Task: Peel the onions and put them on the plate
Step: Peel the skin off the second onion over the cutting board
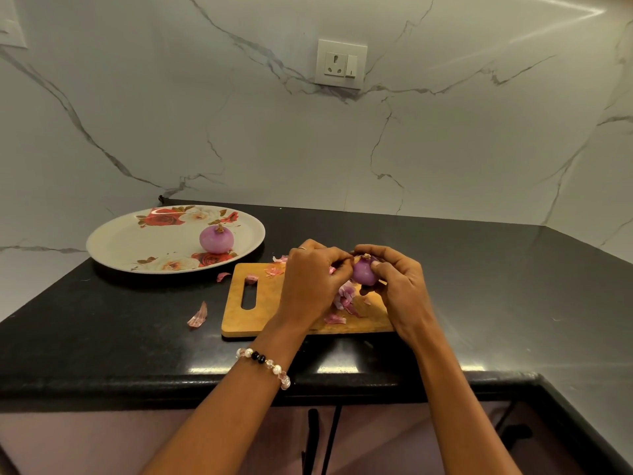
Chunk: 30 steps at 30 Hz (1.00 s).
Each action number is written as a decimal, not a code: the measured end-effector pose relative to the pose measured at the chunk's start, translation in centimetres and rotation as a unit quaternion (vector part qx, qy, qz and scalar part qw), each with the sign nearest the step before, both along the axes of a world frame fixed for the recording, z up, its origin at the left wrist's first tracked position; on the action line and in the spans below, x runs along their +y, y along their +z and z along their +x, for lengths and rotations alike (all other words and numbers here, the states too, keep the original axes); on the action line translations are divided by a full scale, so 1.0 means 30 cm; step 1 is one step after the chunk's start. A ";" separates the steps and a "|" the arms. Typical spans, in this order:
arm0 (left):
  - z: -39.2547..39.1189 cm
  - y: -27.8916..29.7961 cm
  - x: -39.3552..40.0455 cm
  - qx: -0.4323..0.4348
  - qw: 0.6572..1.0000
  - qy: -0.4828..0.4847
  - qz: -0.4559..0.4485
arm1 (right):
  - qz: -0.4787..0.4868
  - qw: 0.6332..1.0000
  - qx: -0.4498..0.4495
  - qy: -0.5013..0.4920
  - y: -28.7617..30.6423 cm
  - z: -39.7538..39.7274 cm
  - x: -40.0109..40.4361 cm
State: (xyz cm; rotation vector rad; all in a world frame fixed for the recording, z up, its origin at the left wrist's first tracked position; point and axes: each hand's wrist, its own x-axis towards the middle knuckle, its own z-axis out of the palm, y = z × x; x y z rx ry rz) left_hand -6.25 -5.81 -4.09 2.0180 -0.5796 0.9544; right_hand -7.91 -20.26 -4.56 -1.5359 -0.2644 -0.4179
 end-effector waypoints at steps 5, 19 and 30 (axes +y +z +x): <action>0.002 0.001 0.005 0.002 1.000 0.031 -0.001 | -0.010 1.000 -0.002 0.025 0.005 0.008 0.008; 0.007 0.032 0.019 0.093 0.986 0.091 -0.101 | 0.001 0.997 -0.044 0.057 0.033 0.046 0.097; 0.010 0.024 0.021 0.085 0.985 0.037 -0.143 | 0.019 0.998 -0.042 0.038 0.032 0.054 0.089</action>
